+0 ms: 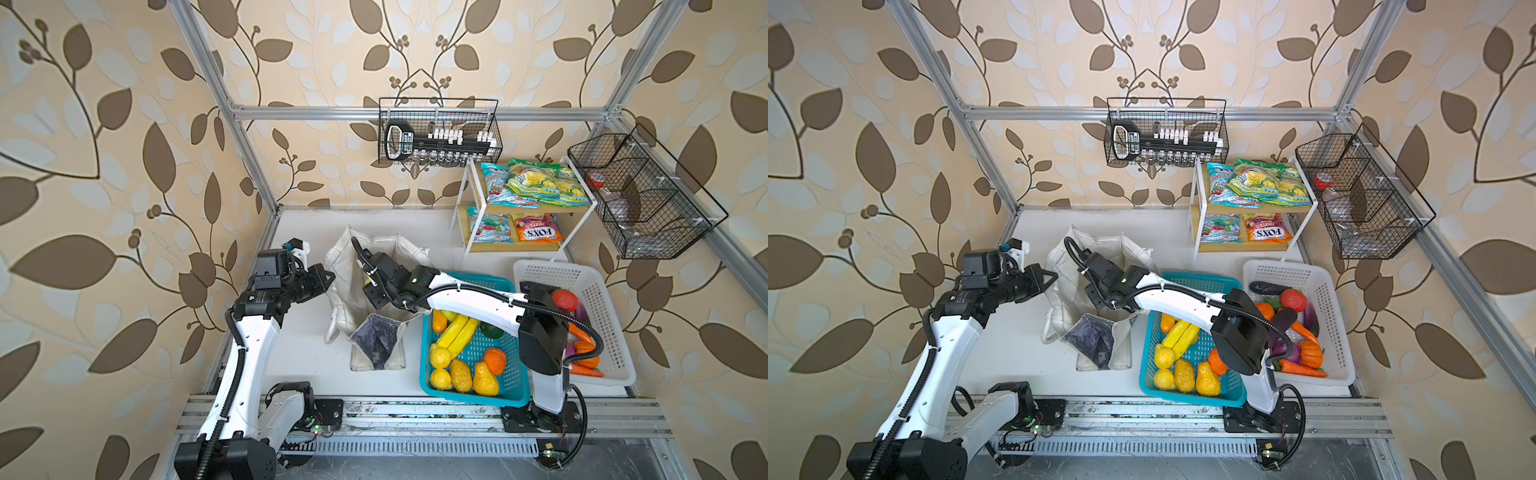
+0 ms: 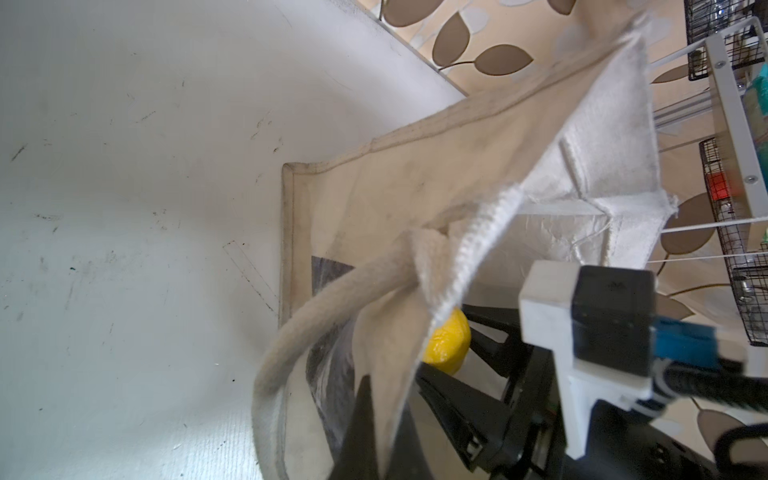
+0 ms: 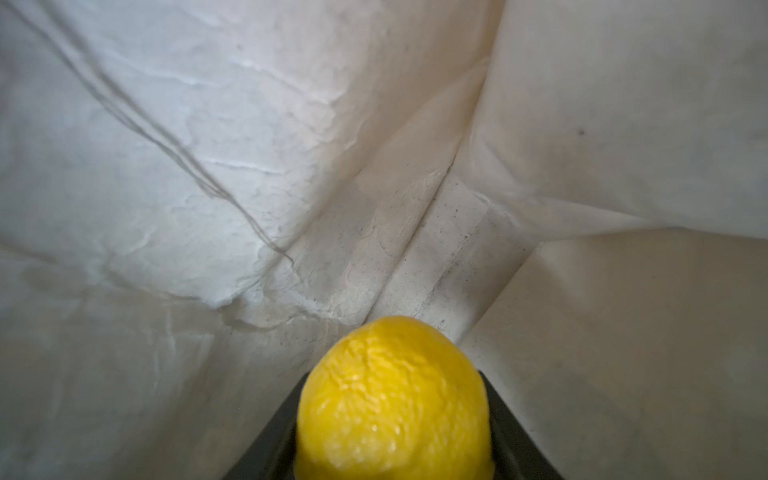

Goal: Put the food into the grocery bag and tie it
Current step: 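Carry the lemon over the open bag and release it inside with the right gripper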

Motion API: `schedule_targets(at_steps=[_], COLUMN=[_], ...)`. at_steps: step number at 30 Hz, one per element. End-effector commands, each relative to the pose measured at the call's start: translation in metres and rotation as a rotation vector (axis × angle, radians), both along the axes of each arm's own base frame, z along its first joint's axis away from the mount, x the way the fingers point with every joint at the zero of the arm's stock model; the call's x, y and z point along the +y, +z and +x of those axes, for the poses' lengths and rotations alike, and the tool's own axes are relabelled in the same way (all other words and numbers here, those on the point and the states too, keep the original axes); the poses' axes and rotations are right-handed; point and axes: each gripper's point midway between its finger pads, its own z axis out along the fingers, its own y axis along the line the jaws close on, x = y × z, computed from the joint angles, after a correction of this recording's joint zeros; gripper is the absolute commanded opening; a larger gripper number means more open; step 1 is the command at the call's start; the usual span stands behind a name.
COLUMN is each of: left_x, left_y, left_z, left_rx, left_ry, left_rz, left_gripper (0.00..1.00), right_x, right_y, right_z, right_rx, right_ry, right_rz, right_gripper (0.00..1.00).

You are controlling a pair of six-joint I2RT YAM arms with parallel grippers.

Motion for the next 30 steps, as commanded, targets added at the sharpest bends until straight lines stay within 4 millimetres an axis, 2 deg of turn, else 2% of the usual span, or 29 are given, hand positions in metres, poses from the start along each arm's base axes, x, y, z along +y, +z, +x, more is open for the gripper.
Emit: schedule_targets(at_steps=[1, 5, 13, 18, 21, 23, 27, 30], left_x=[-0.005, -0.006, -0.005, -0.004, -0.002, -0.001, 0.0, -0.002], left_y=[0.011, 0.01, 0.009, 0.008, 0.009, 0.011, 0.008, 0.009], left_z=[0.0, 0.0, 0.0, 0.0, -0.001, -0.001, -0.001, -0.001], left_rx=[-0.058, -0.045, -0.047, -0.046, -0.049, -0.058, -0.046, -0.05], left_ry=[-0.023, -0.032, -0.024, -0.021, -0.008, -0.004, -0.002, -0.006], left_rz=[-0.031, -0.039, -0.029, -0.026, -0.014, -0.011, -0.008, -0.014], left_gripper=[0.0, 0.0, 0.0, 0.0, 0.0, 0.0, 0.0, 0.0], right_x=[0.005, -0.002, -0.009, -0.004, 0.007, 0.008, 0.002, -0.001], right_y=[-0.027, -0.052, -0.08, -0.1, -0.11, -0.112, -0.117, -0.106], right_z=[-0.005, 0.006, 0.016, 0.015, 0.009, 0.009, 0.008, 0.012], right_rx=[0.046, 0.147, 0.108, 0.15, 0.224, 0.222, 0.226, 0.195], right_ry=[0.035, -0.088, -0.166, -0.175, -0.157, -0.163, -0.172, -0.181], right_rz=[-0.035, 0.018, -0.076, -0.063, -0.002, -0.011, -0.028, -0.027], right_gripper=[0.52, 0.53, 0.54, 0.56, 0.57, 0.59, 0.68, 0.75])
